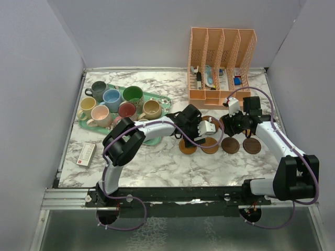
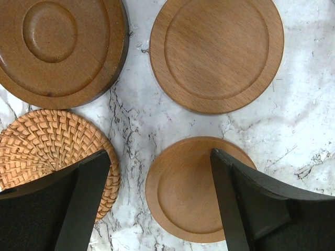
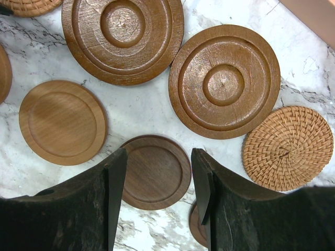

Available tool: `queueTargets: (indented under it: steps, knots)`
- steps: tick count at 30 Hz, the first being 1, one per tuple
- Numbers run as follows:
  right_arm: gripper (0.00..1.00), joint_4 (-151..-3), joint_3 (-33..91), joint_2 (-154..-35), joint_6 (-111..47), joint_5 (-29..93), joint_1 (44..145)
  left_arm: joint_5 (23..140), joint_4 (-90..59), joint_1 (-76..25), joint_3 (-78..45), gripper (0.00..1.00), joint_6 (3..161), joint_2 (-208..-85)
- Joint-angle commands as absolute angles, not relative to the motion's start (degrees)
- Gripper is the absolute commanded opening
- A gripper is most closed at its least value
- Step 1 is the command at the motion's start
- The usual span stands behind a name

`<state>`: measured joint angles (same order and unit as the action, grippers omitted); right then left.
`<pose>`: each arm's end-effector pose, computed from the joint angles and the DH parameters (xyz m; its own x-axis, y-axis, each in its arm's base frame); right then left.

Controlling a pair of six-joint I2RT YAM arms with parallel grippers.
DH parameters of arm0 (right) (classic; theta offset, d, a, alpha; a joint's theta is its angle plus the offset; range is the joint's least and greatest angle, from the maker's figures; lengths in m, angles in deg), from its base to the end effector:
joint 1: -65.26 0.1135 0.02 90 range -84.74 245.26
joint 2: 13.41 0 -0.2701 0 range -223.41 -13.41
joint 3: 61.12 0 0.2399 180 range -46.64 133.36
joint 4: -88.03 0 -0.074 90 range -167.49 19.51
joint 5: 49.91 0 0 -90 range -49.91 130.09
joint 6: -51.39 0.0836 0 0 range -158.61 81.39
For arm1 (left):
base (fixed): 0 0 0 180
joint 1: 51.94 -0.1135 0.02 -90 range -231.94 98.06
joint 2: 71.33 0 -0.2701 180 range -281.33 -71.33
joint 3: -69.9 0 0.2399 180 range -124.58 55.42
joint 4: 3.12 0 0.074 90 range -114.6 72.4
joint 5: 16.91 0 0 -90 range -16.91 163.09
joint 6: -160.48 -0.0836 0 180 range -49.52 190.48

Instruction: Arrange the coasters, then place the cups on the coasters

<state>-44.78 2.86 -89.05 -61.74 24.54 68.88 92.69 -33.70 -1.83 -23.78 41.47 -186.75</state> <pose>0.2660 0.0393 0.1944 -0.7072 -0.4239 -0.5658 -0.5187 0.8549 0.0078 0.2685 -0.3649 0.1477 -0.0296 0.7478 -0.6633 0.9933 0.0963 0.0643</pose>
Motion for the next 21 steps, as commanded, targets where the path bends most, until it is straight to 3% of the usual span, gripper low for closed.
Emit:
queueTargets:
  steps: [1,14,21]
  knots:
    - [0.53,-46.21,3.28,-88.69,-61.40,24.72,68.43,91.95,-35.06,-1.31,-24.41,0.82,41.71,-183.99]
    - [0.53,-46.68,3.11,-87.53,-61.93,22.95,68.34,96.05,-35.31,-1.88,-25.53,0.87,45.04,-175.39]
    - [0.54,-48.40,2.58,-86.35,-62.20,22.10,68.27,95.30,-35.54,-7.18,-24.94,0.89,45.79,-169.18]
